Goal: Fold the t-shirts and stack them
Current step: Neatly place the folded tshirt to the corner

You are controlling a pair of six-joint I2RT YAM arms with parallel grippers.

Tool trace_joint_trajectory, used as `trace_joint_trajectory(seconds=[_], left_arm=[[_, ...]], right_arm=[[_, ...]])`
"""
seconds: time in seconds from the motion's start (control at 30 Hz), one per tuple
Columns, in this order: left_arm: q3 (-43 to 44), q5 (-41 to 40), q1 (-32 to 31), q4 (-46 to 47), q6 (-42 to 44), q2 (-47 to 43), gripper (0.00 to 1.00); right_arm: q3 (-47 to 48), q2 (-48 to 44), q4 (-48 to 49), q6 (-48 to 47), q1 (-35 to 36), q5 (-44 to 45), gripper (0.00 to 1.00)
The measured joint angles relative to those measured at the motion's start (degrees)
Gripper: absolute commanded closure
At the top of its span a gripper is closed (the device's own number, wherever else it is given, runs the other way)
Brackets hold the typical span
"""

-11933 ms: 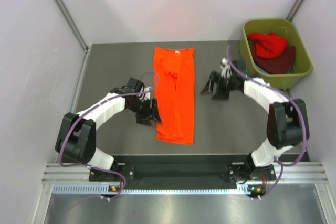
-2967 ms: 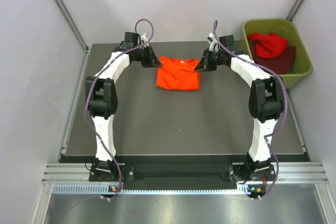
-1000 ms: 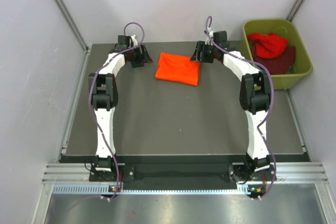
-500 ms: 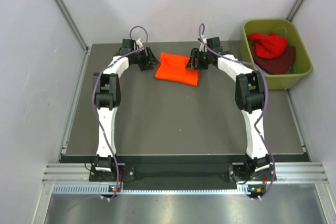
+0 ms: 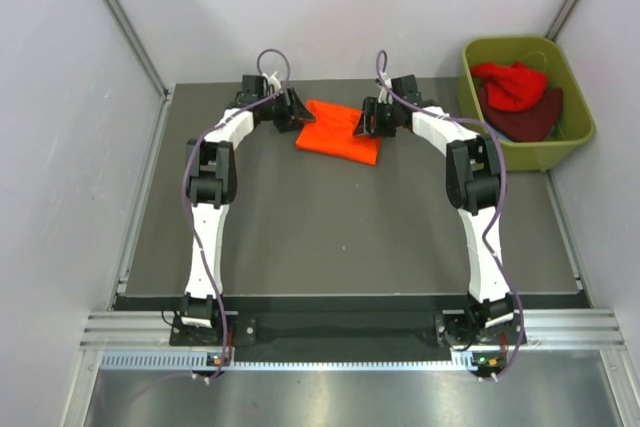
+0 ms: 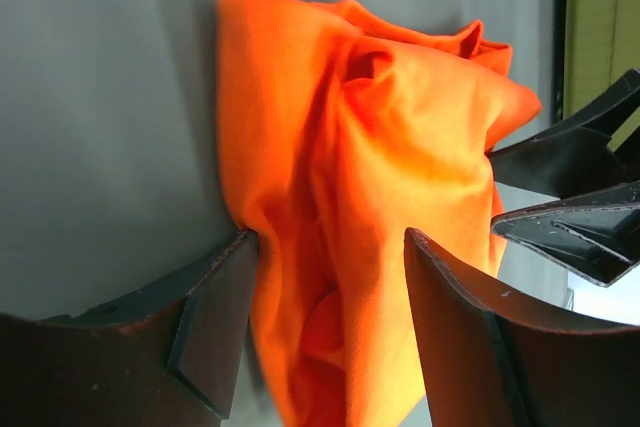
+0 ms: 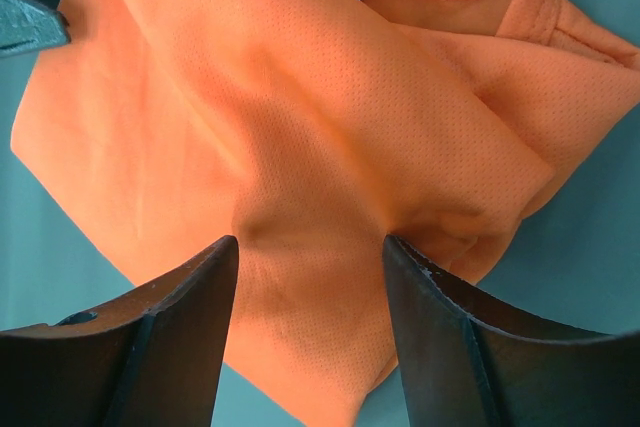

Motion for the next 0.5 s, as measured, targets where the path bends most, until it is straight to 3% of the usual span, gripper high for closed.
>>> trace_joint_trajectory(seconds=[0.33, 0.43, 0.47, 0.5], left_arm=[[0.15, 1.18, -1.53, 1.42, -0.74, 1.09, 0.51], [0.15, 0.98, -1.46, 1.22, -0.76, 1.51, 0.71], [0.15, 1.05, -1.46, 1.11, -0.81, 1.7, 0.83], [0.09, 1.05, -1.44, 1.09, -1.07, 1.81, 0.87]], right_arm=[[0.0, 0.09, -0.04, -0.17, 0.22, 0.39, 0.39], [0.0, 0.09, -0.04, -0.2, 0.44, 0.59, 0.39], [0.0, 0.09, -0.02, -0.22, 0.46, 0.68, 0.39], [0.0, 0.09, -0.04, -0.24, 0.5, 0.79, 0.39]])
